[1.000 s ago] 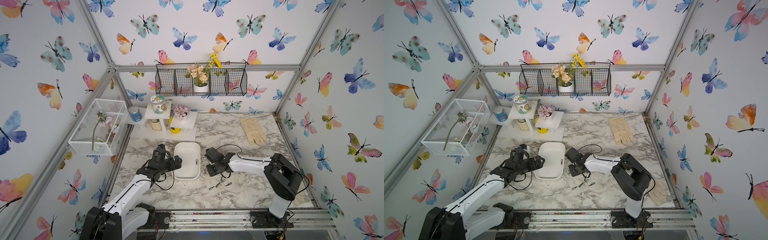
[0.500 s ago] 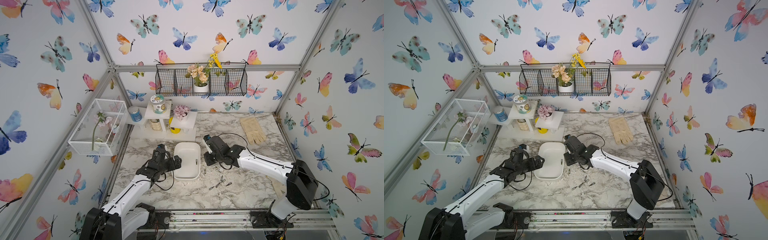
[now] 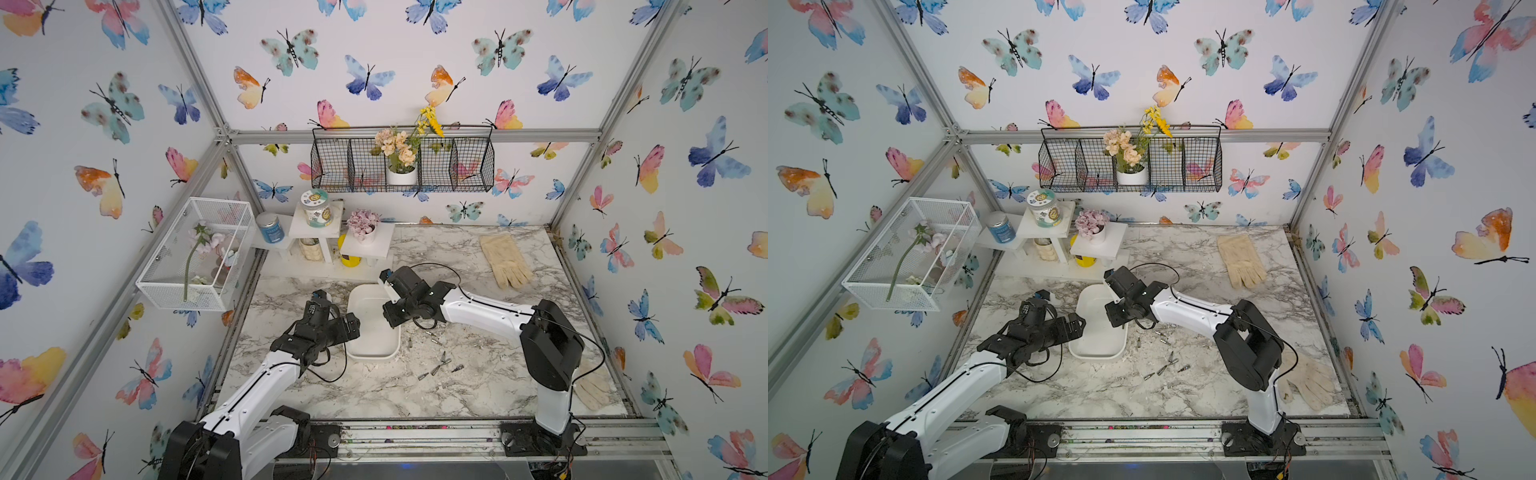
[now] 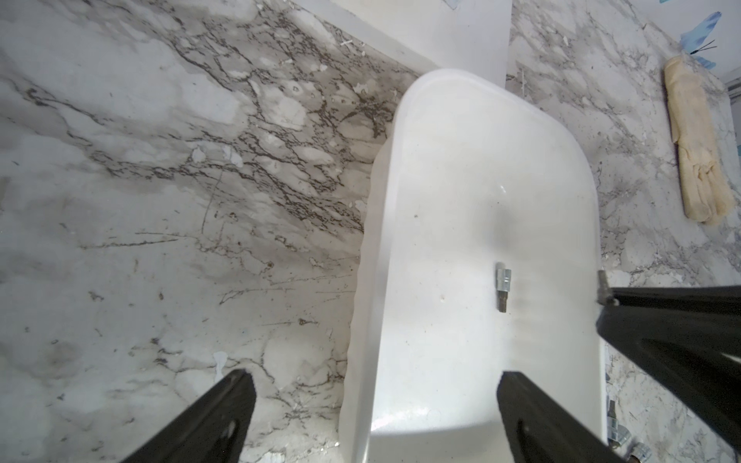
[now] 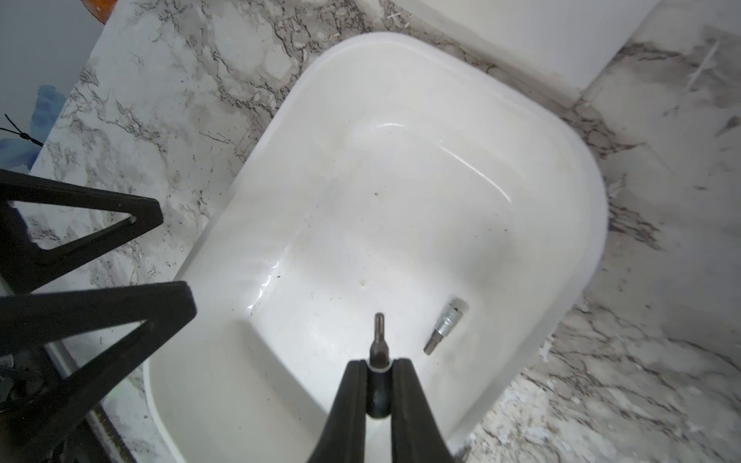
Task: Put the bit on the desktop into the storage box
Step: Place the screwdriver bit in the storage box, then pick up the screwdriver bit from the center of the board.
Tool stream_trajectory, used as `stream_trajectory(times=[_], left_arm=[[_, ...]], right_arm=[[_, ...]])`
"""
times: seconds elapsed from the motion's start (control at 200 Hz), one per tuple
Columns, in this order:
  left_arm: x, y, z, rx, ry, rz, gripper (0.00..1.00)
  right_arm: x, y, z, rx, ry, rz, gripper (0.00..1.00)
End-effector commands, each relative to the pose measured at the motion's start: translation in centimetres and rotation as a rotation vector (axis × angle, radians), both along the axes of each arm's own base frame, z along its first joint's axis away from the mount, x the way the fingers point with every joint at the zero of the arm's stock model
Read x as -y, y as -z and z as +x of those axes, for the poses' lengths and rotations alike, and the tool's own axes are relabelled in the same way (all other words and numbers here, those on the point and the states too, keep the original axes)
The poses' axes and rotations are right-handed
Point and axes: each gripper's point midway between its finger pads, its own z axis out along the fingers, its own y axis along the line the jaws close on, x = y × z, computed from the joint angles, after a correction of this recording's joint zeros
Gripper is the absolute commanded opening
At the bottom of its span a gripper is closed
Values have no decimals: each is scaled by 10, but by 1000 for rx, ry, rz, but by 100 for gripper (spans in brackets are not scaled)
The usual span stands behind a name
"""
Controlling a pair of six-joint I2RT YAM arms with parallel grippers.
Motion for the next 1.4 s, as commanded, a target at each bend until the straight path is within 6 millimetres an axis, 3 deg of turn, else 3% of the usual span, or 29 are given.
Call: stream_trajectory(times=[0.0,0.125,0.24,0.45,0.601,0.786,0.931,1.046,1.226,1.396], left_arm=[[-16,-3,-1,3,-66,62,100],[-20,-5,-4,11,-80,72,100],[-20,-7,-4,22,-81,67,100],[-9,-12,-3,41,-27,25,100],[-2,-12,-3,40,7,5,100],[-2,-13,-3,52,2,0,99],[-15,-17,-2,67,-66,28,99],[-29,-20,-3,71,-139,66,99],[-44,-28,-6,109,-220,74,99],[-56,-33,-9,130,-262,86,99]], right_arm=[[-14,3,-5,-19,-37,11,12],[-17,9,-5,-27,-36,5,17],[-17,9,-4,-24,-30,4,30],[-7,-11,-2,19,-6,9,38],[20,-30,0,87,70,-13,42],[69,-34,-7,142,179,-83,44],[102,-21,-20,128,226,-145,44],[115,-4,-33,82,232,-173,45],[115,22,-48,-15,208,-193,45],[104,34,-51,-57,195,-178,44]])
